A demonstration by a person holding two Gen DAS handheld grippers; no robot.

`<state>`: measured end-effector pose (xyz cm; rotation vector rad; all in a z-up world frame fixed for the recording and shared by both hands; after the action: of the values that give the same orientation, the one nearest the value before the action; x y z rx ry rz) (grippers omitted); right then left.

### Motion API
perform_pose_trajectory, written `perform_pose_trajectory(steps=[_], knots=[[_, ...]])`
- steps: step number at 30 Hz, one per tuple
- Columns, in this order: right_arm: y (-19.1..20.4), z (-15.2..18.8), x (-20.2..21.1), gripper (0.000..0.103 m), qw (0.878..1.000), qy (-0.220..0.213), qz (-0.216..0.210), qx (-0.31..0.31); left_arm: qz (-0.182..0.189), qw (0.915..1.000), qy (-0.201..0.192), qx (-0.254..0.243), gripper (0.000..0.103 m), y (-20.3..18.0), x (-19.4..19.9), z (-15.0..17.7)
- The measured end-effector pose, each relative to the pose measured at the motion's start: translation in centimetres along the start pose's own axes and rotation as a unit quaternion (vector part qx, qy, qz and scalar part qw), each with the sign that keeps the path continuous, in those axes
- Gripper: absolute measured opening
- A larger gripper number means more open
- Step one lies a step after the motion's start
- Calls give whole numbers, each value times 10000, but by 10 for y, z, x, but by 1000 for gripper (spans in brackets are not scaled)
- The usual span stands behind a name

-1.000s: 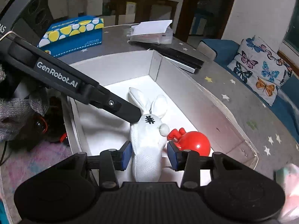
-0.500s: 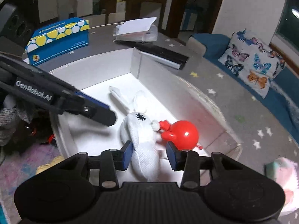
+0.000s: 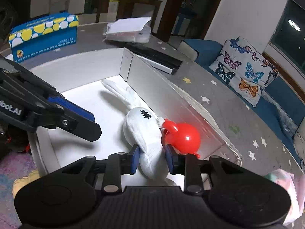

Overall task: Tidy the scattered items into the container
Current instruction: 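Open the left gripper to release the rabbit inside the box, then withdraw the left gripper and lower it toward the green alien toy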

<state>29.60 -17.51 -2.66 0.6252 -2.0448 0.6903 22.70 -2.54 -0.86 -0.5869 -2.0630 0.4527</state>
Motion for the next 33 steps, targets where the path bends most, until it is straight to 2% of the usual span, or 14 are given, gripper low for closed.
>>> perform_pose_trajectory(steps=[5,14,22,25,28,29,31,33], knots=[[0,14,31,43,9989,-380,-59,-279,4,9999,-102,138,27,0,10,1],[17,47,87,59,9926,-994,-215,-657,-150,9991,-333,-194,29,-22,41,14],[47,80,107,67,9890,-1158,-384,-840,-235,9977,-464,-427,29,-37,65,39],[57,92,109,77,9882,-1167,-423,-899,-238,9973,-501,-471,29,-40,71,48],[64,103,112,80,9867,-1190,-514,-985,-205,9974,-489,-490,30,-41,76,59],[67,106,113,87,9861,-1201,-541,-1015,-210,9973,-481,-509,30,-42,77,62],[71,112,116,93,9852,-1248,-503,-1060,-240,9971,-456,-552,30,-44,78,69],[76,115,118,95,9846,-1289,-501,-1070,-230,9973,-419,-561,30,-45,79,74]])
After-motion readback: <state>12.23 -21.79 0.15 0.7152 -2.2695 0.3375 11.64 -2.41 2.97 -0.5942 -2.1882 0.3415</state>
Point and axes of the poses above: each gripper's, at about its wrist camera, not at the fingertips, and x roughly against the way its jaws point, y to its left, z to its underside, the point moved 3 cm from there along -x, roughly the way its jaws point, and after that the axes turned 11 degrees about y, right-handed, at the moved point
